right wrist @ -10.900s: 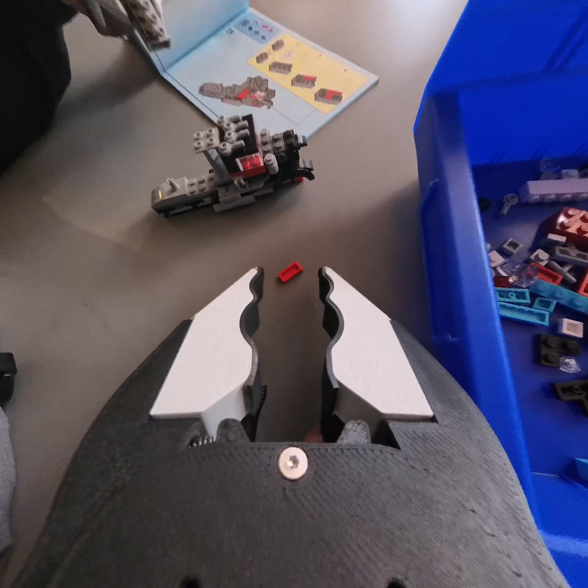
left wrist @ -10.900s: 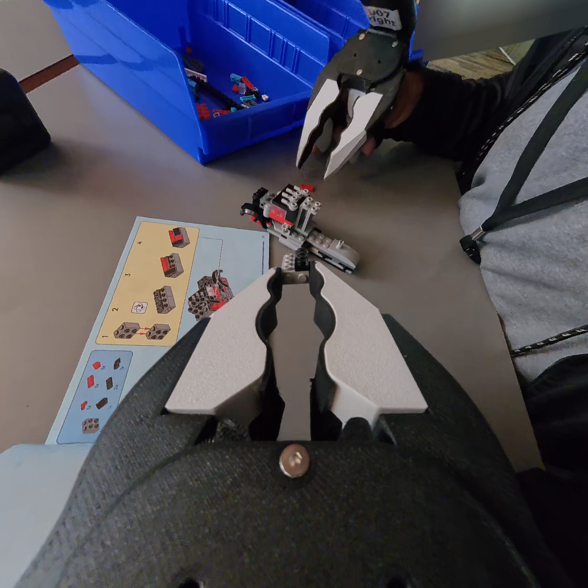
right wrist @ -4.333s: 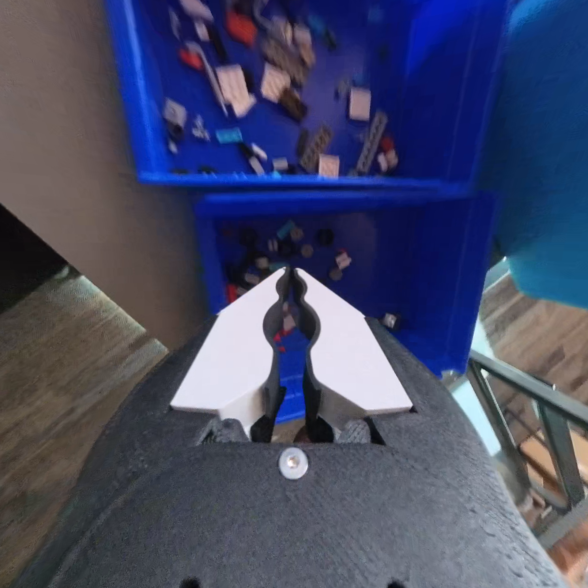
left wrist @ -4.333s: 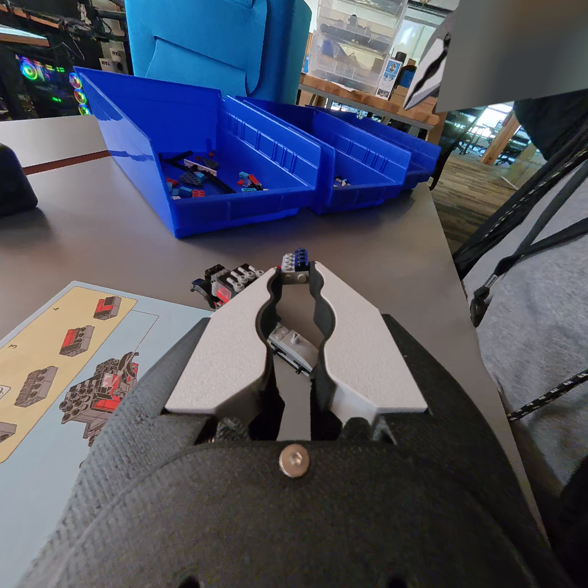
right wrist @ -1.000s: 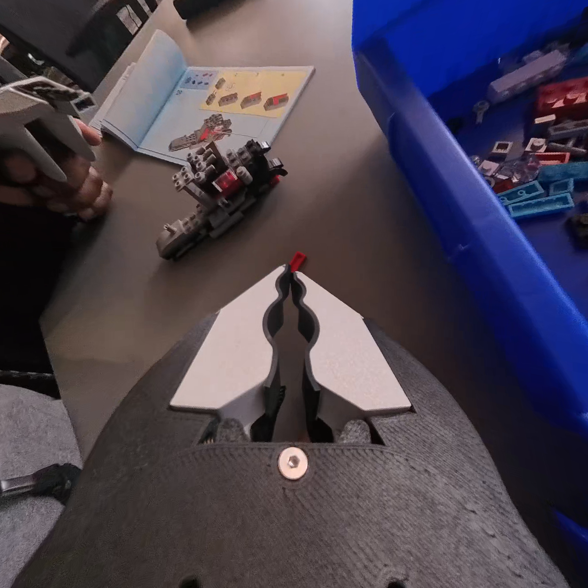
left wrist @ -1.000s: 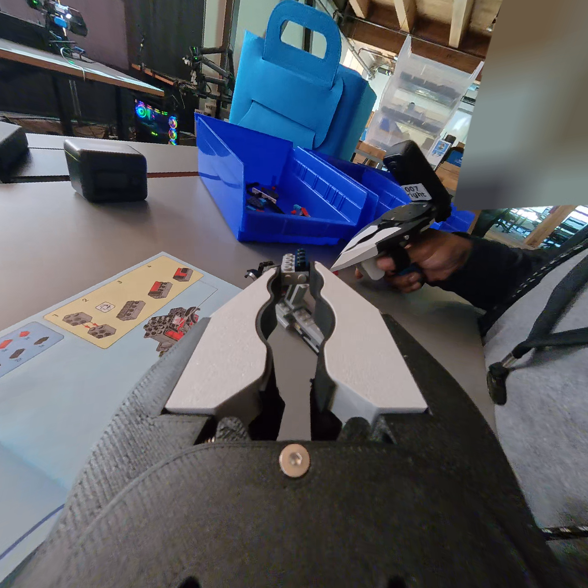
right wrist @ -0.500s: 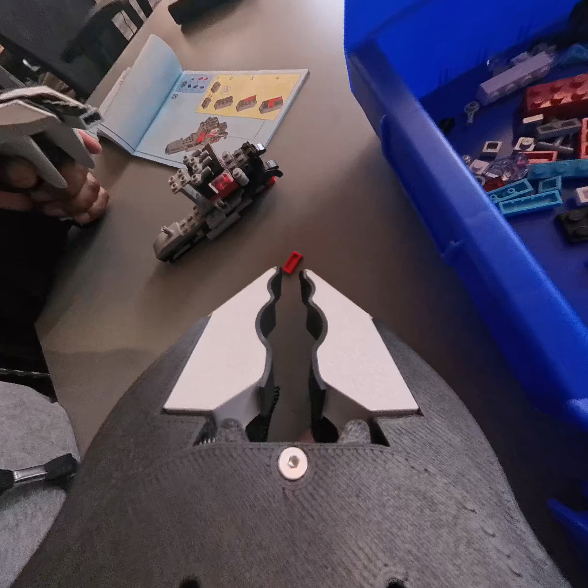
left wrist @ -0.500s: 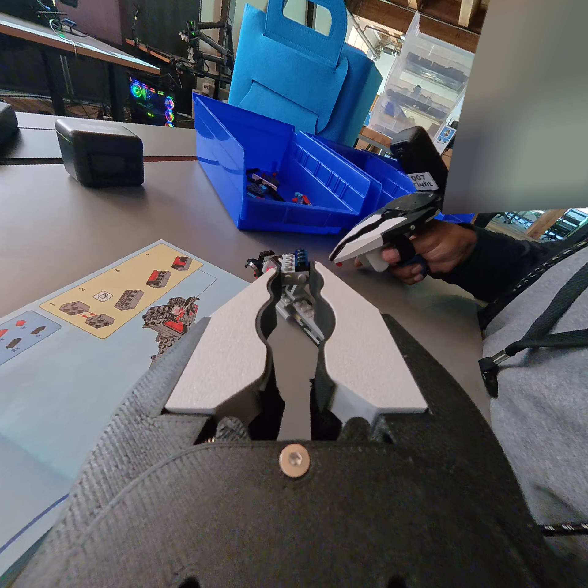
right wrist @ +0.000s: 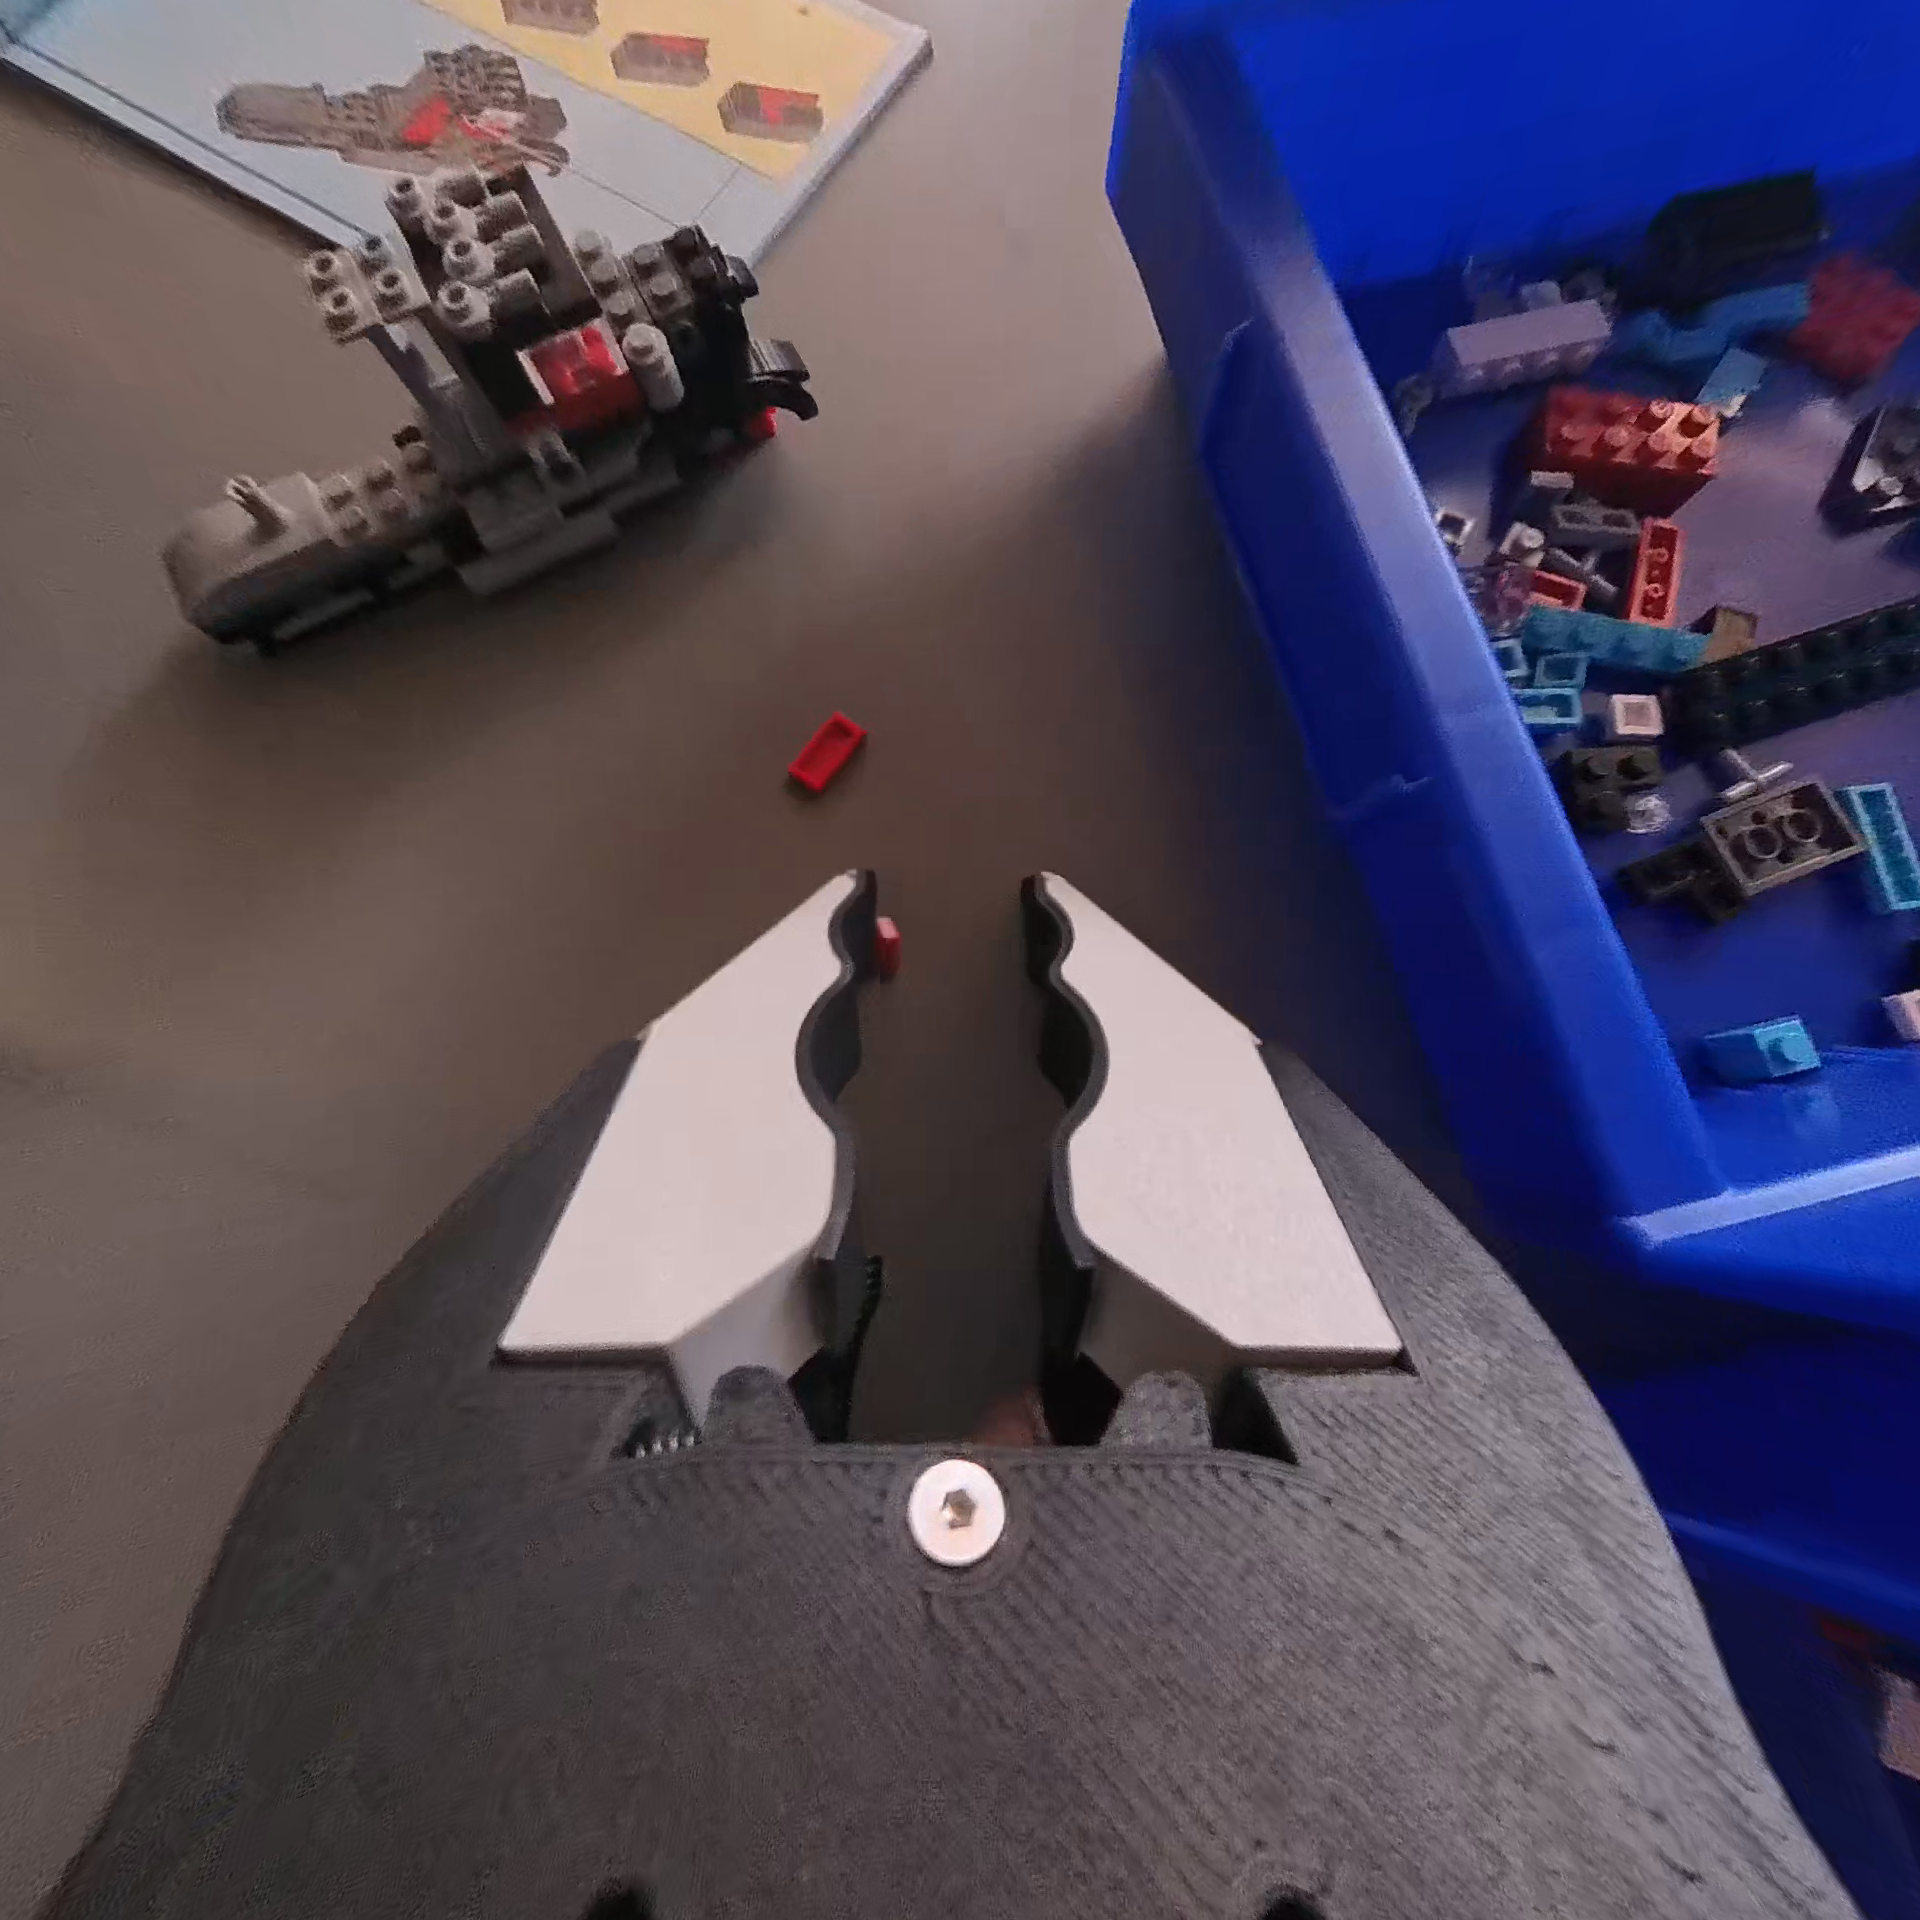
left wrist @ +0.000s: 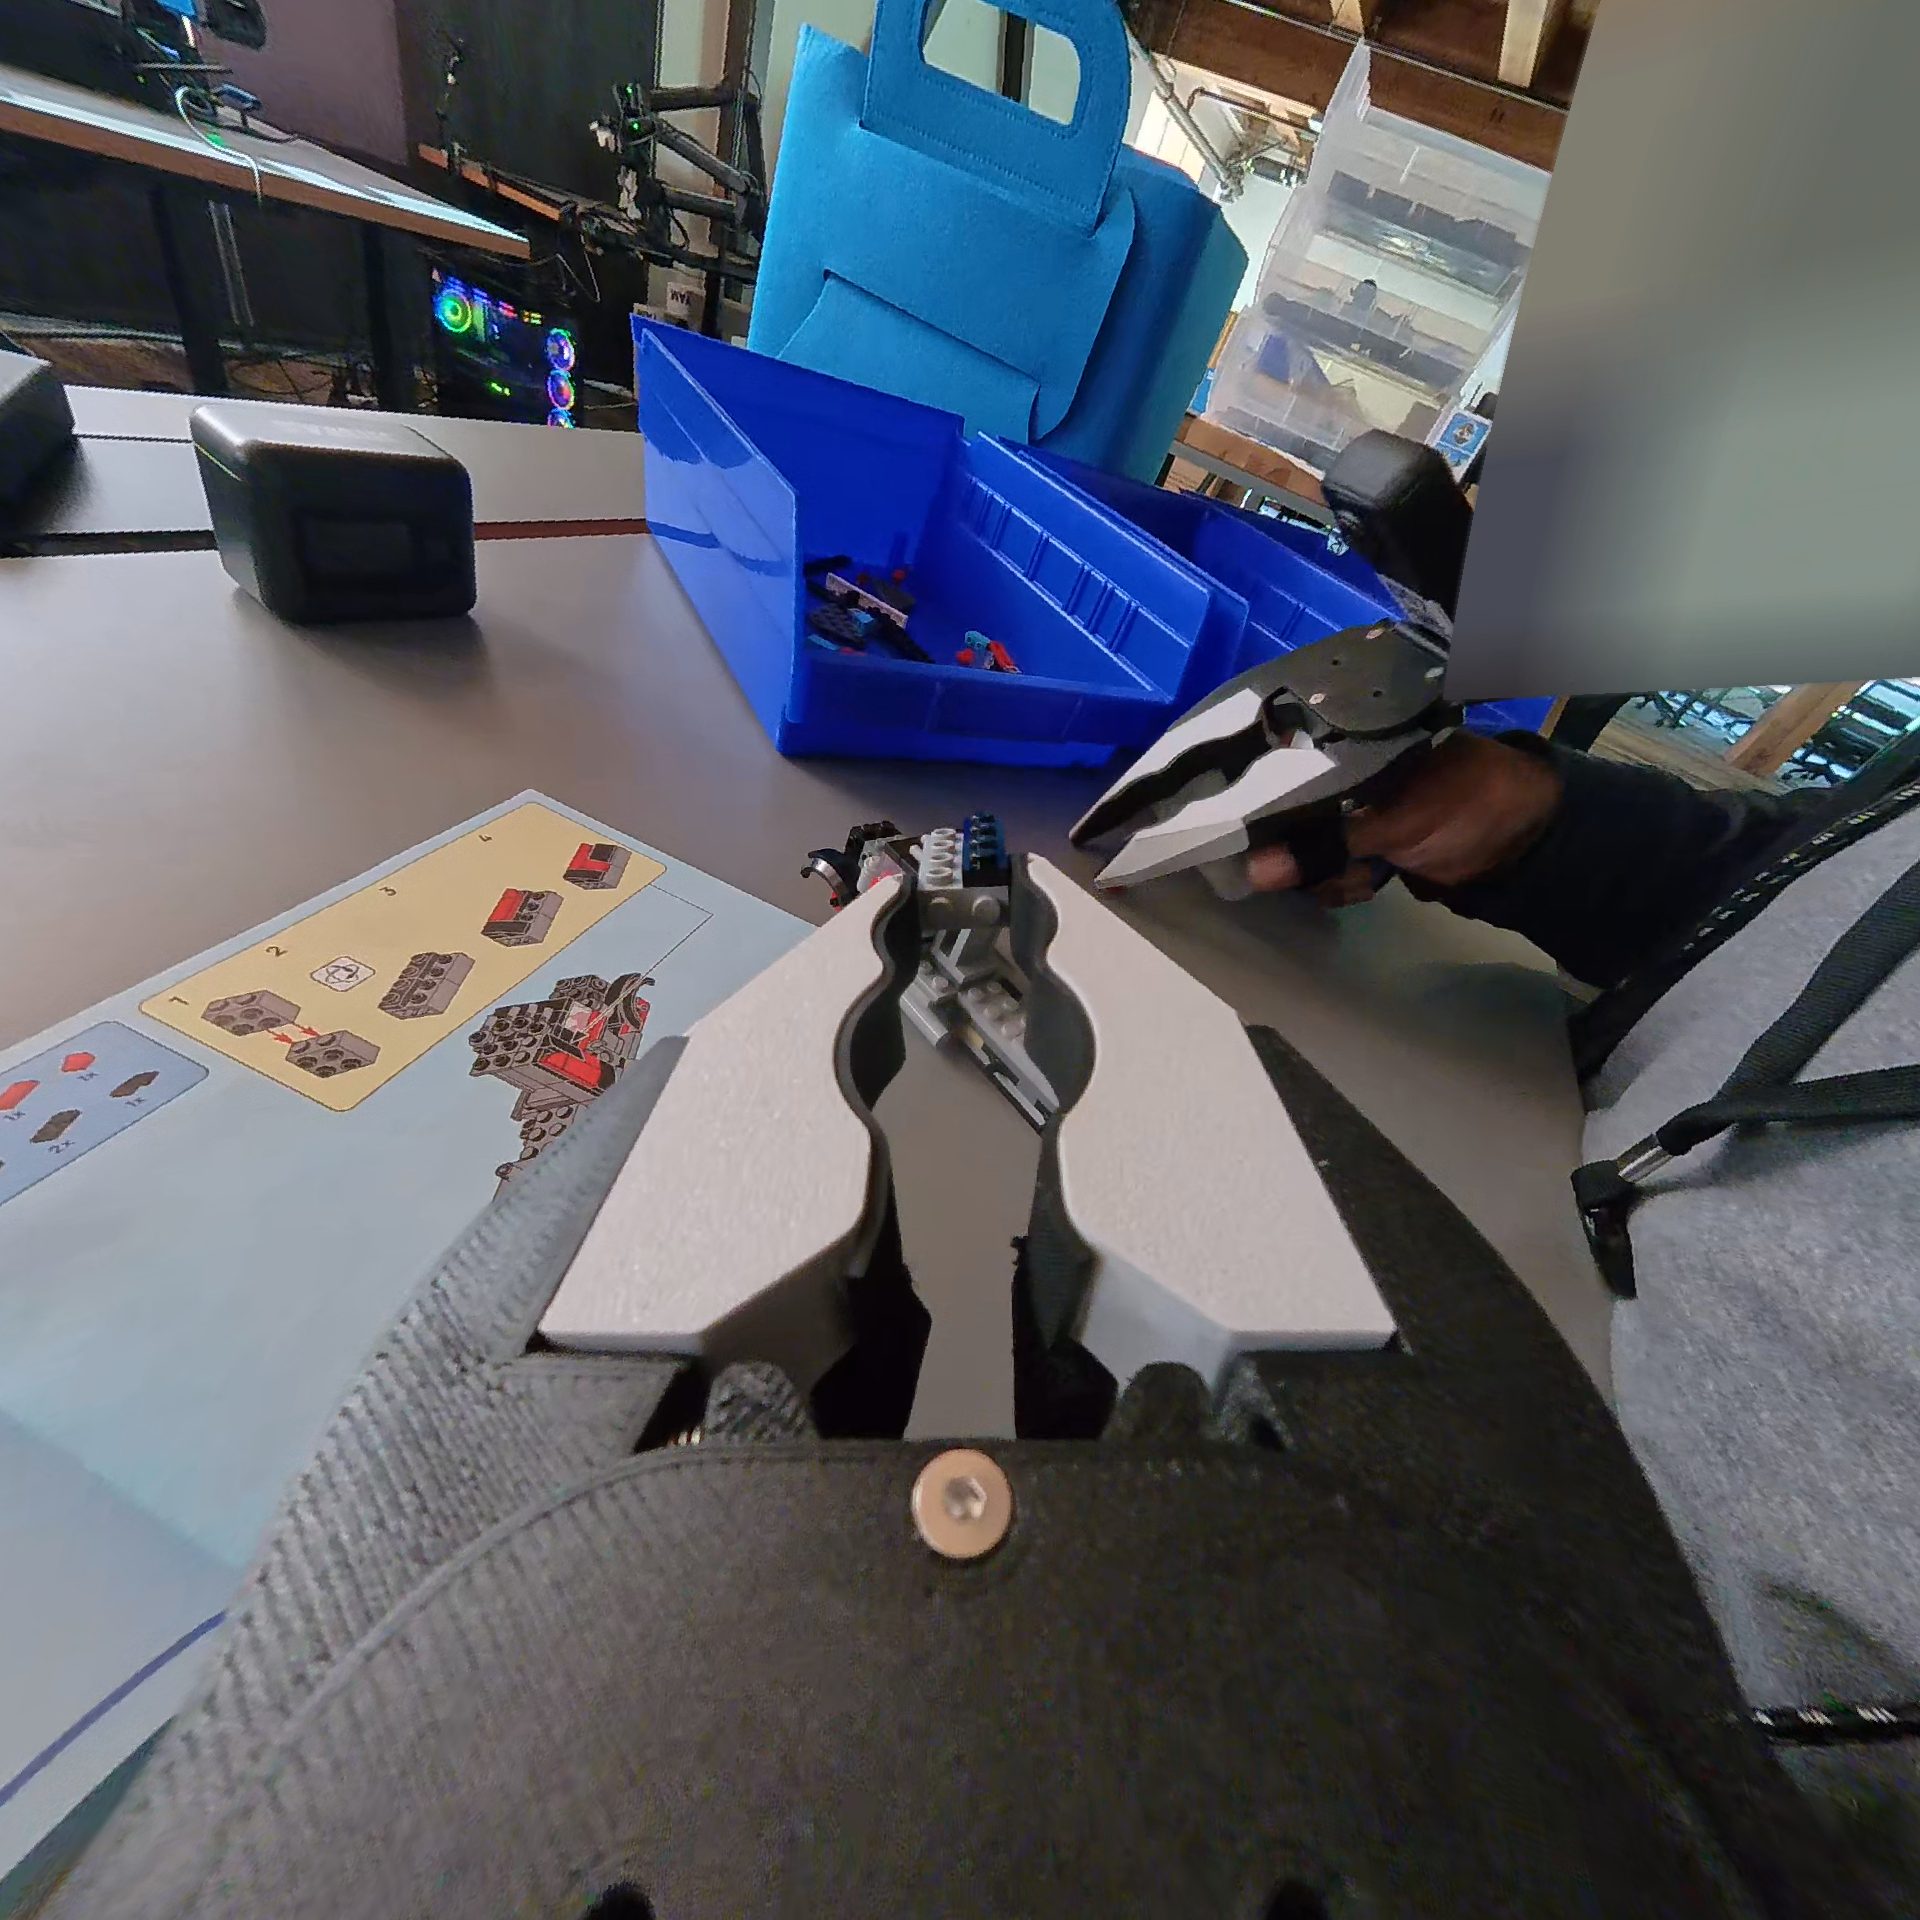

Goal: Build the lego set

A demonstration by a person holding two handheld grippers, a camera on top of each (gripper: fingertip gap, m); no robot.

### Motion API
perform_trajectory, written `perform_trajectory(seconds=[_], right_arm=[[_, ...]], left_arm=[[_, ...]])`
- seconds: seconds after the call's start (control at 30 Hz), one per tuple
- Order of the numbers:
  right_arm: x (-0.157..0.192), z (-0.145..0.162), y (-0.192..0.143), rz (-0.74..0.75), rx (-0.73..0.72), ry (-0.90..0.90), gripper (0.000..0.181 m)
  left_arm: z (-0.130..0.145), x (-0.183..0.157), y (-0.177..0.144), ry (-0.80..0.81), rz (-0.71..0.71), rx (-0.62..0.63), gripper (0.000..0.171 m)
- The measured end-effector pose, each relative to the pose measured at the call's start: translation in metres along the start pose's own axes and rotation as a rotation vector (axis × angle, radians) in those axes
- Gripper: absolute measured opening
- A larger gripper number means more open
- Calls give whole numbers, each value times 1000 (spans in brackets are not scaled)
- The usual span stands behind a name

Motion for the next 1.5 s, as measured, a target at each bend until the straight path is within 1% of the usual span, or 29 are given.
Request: perform_trajectory(seconds=[0.07,0.2,0.33,0.43,0.47,0.5,0.53,0.57,0.73,0.83,0.97,1.03,1.23,1.3,1.37,1.5], right_arm=[[0,0,1,-19,-5,8,31],[1,-3,-3,-7,-41,-14,33],[7,0,-1,5,-24,-89,38],[11,-3,-4,11,-73,-121,41],[12,-3,-4,9,-72,-123,42],[12,0,-2,3,-42,-132,42],[13,3,0,4,-4,-141,44],[12,3,0,14,-6,-145,48],[9,1,-18,-28,-105,-68,53],[4,6,-42,-50,-186,-11,53],[-9,17,-85,-48,-263,63,50],[-20,26,-108,-28,-259,89,49],[-66,53,-184,110,-201,106,46],[-82,58,-209,155,-184,94,44],[-98,64,-230,169,-165,91,43],[-134,72,-263,184,-158,108,42]], left_arm=[[0,0,0,2,1,1,17],[0,0,0,2,4,3,17],[0,0,1,1,5,4,17],[0,0,1,0,5,4,17],[0,0,0,-1,5,3,17],[0,0,0,-2,5,2,17],[0,0,0,-3,5,2,17],[0,0,0,-3,5,1,17],[0,2,0,-13,2,0,17],[1,2,2,-16,-6,16,17],[3,1,8,6,-26,62,17],[5,1,11,16,-45,90,17],[5,-2,19,51,-109,150,17],[0,-10,25,65,-104,156,17],[-6,-21,35,85,-91,163,17],[-15,-46,59,101,-45,151,17]])
Point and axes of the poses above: each gripper's, where its closed fingertips meet, y out along the fingers, z out of its underside, x = y × z across the jaws, the point moved 8 cm from there along -y, back along the fingers, and after that the axes turned 4 degrees about -z, right-handed, at the moved point
